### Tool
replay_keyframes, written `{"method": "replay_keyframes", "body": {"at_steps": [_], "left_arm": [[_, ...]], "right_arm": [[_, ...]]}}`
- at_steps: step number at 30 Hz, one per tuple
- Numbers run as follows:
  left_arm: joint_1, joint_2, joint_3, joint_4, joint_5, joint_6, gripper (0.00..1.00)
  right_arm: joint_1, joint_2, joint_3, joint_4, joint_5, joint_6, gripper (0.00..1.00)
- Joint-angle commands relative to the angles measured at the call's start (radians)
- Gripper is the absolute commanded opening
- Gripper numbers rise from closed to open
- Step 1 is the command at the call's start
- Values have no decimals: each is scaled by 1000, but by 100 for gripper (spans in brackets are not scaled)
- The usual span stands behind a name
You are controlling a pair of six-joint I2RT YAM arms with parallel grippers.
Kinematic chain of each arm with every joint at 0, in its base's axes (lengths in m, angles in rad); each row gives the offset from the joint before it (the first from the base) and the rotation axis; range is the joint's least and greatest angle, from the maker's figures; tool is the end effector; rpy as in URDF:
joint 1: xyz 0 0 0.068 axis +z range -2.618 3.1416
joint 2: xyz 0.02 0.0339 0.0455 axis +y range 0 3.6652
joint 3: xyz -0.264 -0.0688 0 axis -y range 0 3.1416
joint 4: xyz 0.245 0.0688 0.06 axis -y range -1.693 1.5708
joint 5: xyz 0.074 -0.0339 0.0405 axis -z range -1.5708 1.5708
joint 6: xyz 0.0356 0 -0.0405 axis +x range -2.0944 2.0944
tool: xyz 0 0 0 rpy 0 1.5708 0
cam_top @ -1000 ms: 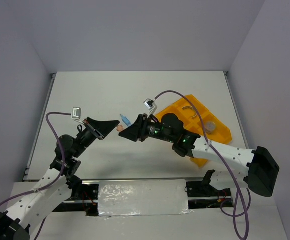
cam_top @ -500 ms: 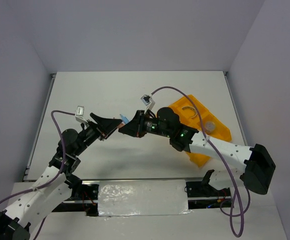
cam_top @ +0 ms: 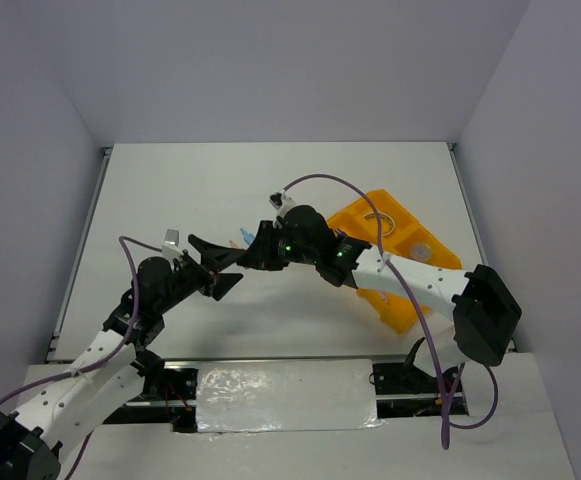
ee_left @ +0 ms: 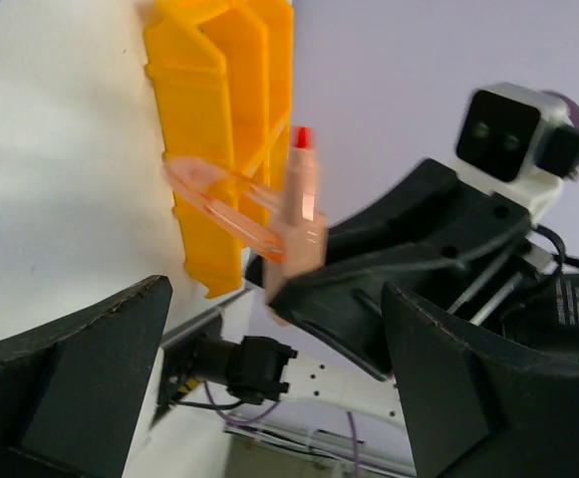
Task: Sort the stationery into containers
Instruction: Close the pen cap on the pen.
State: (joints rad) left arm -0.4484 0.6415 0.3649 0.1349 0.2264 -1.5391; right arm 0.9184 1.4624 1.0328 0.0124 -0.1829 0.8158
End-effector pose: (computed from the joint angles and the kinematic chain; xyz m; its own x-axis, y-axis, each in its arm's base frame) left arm 0.1481 -0.0801 0.2469 -0.6264 -0.7795 0.0003 -0.1075 0.0860 -0.9905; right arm 0.2006 0.2732 0.2843 -0.8112 0.1179 -0.5728 -0.4255 0.5530 0.7163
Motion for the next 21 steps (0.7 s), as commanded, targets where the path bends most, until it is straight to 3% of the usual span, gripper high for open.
{"method": "replay_keyframes", "body": {"at_steps": [1,5,7,10,21], "left_arm": [[-1,-3,-29,86,28,-113,99],[-3,-28,-107,175,-15,-179,99],[-1,-42,-139,198,-31,-197,93],[-3,-71,-165,233,-58,-220,95],[5,-82,-188,296,-116,-188,89]], "right_arm": [[4,-13,20,109,-52,-6,0],[28,-11,26,150,-84,5,0],[43,-10,35,149,-79,6,0],[46,-4,42,152,-96,3,0],[92,-20,6,152,-138,-12,0]]}}
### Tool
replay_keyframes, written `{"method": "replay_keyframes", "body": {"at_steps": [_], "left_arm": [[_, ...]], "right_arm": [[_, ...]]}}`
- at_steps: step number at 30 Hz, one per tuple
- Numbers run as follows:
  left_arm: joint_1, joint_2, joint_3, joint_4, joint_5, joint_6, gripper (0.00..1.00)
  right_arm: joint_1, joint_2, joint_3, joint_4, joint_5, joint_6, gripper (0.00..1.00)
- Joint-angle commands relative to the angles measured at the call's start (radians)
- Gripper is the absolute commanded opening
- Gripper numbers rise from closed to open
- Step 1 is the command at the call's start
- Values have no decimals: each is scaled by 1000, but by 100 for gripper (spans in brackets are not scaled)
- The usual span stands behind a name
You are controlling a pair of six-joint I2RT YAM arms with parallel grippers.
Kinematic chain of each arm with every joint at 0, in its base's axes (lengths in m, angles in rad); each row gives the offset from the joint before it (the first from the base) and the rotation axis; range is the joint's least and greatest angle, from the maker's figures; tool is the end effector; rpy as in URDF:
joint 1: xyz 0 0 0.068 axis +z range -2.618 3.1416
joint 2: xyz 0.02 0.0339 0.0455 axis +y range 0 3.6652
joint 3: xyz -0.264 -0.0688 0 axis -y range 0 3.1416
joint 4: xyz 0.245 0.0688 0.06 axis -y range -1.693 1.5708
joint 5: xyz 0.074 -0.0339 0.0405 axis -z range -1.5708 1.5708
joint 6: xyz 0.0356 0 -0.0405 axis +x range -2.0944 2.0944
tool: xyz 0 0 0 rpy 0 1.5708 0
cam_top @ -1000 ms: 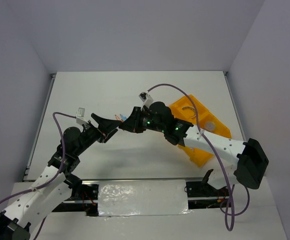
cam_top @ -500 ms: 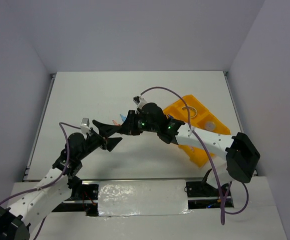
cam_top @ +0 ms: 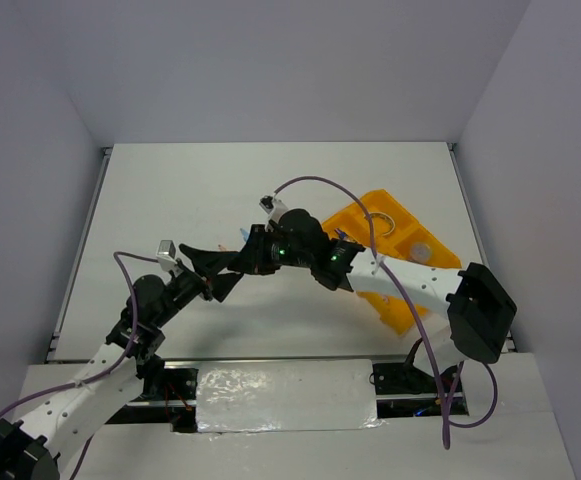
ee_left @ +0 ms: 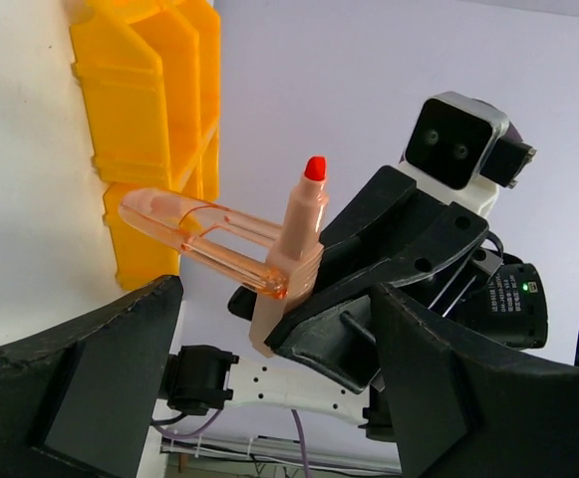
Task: Sort the stationery into containers
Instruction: Close the pen cap on the pen.
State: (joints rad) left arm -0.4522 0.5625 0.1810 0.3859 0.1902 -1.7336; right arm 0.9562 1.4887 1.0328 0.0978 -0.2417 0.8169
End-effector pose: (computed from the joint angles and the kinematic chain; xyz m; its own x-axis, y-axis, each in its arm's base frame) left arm 0.1368 -0.0739 0.2192 -0.5918 -0.7898 0.1613 -0.0932 -0.1317 -0.9869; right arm 0.1928 0.2879 0.2846 -0.8109 0.0786 -0.5799 -0.4841 0.4666 0.7402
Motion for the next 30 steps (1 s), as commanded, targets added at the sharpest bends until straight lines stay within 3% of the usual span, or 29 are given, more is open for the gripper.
{"method": "replay_keyframes", "body": {"at_steps": [1,7,16,20,30], "left_arm": [[10,-7,-6,50,-84,14,89],[17,2,-2,99,-94,29,87],[50,59,-6,185,-38,32,70],[69,37,27,140,-29,77,69],[70,-50,124,-36,-69,207,43]], "right_arm": [[55,-57,-8,68,-71,-13,0],[55,-104,-65,74,-96,-33,0],[55,-148,-91,42,-108,-94,0],[55,-163,-99,17,-71,-102,0],[55,-169,-97,-26,1,-107,0]]}}
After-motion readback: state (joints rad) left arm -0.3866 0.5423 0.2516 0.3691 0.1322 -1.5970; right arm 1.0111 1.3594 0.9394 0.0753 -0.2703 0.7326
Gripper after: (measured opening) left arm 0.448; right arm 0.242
